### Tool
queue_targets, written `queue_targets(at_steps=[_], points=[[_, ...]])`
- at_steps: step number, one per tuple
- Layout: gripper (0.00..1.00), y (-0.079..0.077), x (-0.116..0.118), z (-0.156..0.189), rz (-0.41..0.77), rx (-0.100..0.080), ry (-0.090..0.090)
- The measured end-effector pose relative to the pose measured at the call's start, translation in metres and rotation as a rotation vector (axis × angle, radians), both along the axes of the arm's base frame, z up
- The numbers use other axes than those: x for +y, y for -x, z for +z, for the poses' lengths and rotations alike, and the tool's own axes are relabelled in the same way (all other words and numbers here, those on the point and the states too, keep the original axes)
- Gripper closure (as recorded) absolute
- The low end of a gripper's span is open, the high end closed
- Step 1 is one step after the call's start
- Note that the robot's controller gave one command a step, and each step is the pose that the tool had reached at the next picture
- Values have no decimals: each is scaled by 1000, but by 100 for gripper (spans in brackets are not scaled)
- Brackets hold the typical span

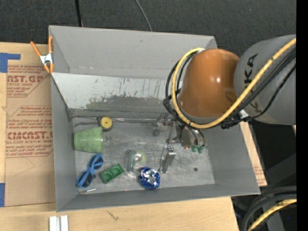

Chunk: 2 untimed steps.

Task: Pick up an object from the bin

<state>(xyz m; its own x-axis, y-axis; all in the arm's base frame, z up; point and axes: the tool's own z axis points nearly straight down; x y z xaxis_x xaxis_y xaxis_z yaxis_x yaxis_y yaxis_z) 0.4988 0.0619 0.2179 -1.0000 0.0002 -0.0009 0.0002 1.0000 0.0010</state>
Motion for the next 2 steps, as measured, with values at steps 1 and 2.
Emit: queue_targets(at_steps=[1,2], points=[[0,6,40,-53,326,3,0],[0,-23,-19,-140,323,-5,1]])
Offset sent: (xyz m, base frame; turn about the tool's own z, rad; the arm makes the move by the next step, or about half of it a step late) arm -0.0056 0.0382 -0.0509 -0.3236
